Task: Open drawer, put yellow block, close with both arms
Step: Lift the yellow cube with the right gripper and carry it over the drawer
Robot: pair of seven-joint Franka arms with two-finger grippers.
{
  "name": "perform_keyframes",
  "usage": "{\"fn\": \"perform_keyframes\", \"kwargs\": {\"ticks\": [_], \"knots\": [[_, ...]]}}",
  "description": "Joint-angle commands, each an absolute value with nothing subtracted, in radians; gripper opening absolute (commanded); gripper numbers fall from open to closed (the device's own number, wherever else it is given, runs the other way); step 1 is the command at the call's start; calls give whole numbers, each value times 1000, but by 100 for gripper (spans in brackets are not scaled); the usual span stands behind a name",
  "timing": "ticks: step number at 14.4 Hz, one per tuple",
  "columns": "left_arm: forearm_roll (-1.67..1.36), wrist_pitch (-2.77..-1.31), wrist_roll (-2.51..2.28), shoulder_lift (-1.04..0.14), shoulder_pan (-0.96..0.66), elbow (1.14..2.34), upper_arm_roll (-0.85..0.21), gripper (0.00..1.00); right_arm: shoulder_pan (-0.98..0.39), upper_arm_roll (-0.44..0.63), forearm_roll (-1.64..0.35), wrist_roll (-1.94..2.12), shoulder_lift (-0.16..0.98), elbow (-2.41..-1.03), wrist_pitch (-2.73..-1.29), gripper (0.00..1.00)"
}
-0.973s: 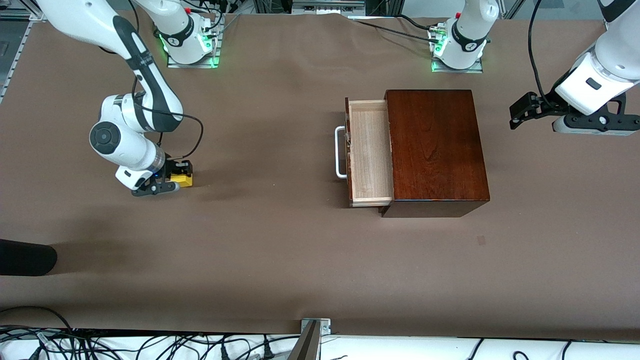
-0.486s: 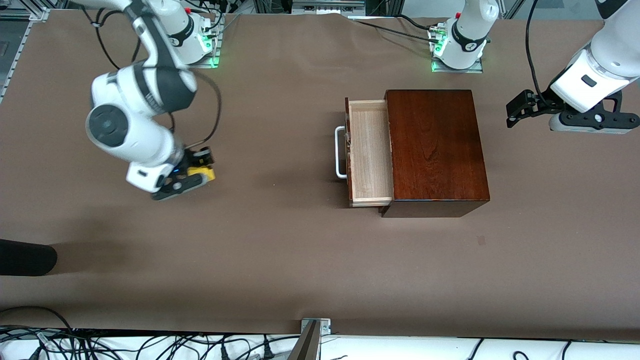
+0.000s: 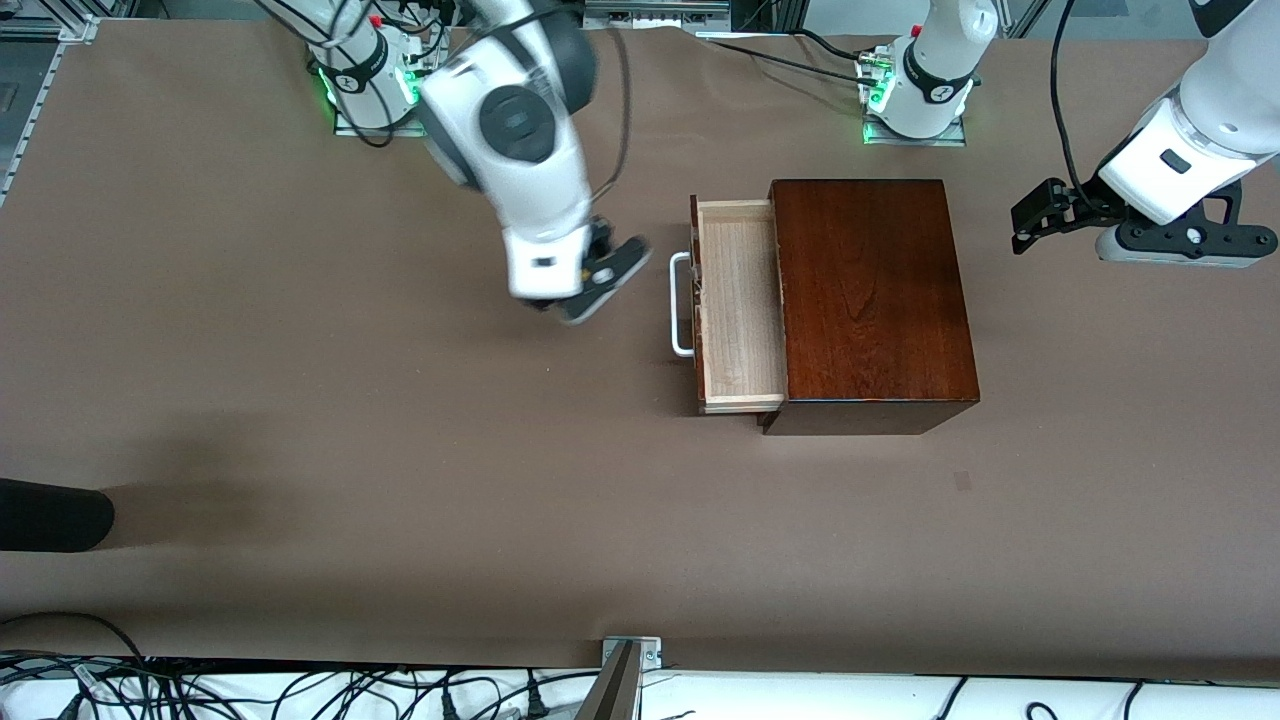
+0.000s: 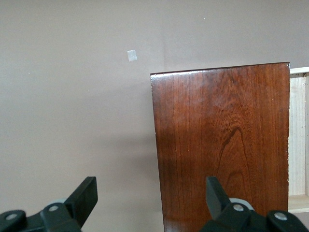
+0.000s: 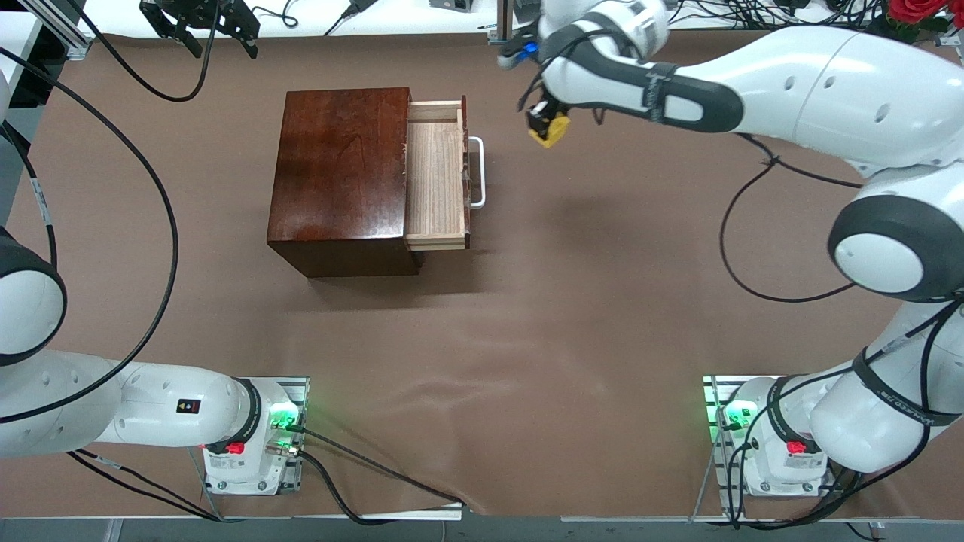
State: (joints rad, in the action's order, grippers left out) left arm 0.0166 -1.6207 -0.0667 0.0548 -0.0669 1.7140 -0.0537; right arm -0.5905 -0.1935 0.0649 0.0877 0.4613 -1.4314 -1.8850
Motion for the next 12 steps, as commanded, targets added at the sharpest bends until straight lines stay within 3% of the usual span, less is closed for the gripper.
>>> {"fn": "perform_keyframes", "kwargs": {"ticks": [1,7,12], "knots": [[14,-1594,-54,48,-69,1683,-52,100,-701,-181,93,133,558,-1235,-1784,0],[14,-1592,-52,48,-71,1681,-54,100,-937,-181,216,147,623,-1161,-1790,0],[17,-1592,-51,46,-71,1681,-54,100,-986,-181,268,210,687,-1154,-1897,0]]}}
